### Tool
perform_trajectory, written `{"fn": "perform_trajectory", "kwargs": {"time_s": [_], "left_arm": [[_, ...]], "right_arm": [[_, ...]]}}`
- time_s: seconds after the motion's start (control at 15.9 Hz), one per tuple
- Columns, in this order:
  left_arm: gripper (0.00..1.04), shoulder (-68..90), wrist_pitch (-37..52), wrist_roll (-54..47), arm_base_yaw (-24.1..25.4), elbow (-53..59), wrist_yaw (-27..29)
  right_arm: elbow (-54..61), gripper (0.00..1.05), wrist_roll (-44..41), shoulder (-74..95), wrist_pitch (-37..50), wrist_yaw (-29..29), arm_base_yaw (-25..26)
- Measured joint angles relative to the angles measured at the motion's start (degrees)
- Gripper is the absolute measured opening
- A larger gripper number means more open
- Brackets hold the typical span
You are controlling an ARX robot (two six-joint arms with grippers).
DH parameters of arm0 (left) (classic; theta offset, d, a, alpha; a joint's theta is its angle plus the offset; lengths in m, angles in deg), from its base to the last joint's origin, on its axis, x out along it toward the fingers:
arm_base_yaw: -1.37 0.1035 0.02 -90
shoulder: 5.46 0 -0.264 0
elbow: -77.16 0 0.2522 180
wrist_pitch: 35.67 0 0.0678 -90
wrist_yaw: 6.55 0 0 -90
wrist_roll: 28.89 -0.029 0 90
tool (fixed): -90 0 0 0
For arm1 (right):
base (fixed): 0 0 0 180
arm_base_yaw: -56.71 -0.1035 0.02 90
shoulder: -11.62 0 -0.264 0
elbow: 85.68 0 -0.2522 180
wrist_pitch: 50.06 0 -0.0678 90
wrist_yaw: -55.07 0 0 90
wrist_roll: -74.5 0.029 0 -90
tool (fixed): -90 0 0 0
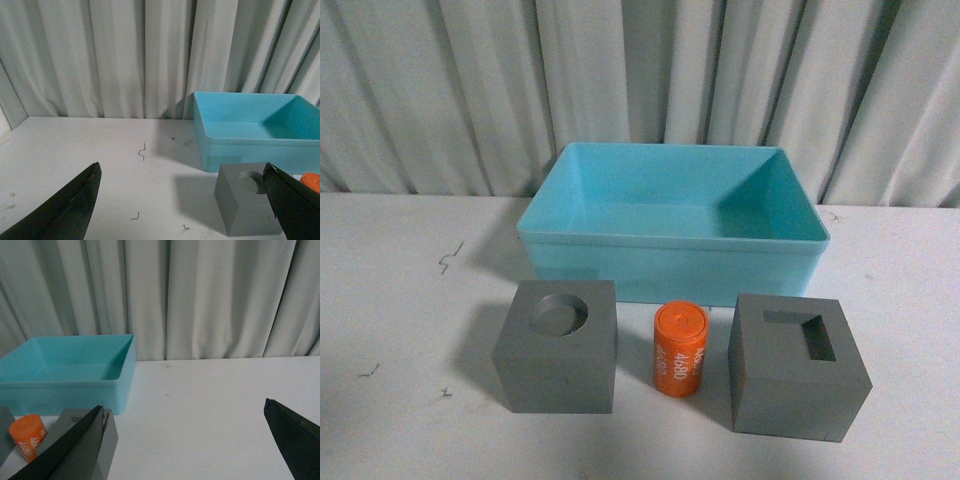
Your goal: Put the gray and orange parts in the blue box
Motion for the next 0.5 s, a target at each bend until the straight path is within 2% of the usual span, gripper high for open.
{"fn": "perform_trajectory", "kwargs": {"time_s": [0.5], "left_arm": [[0.98, 0.0, 0.0, 0.0, 0.0, 0.0, 0.0]], "right_arm": [[0.0, 0.98, 0.0, 0.0, 0.0, 0.0, 0.0]]}}
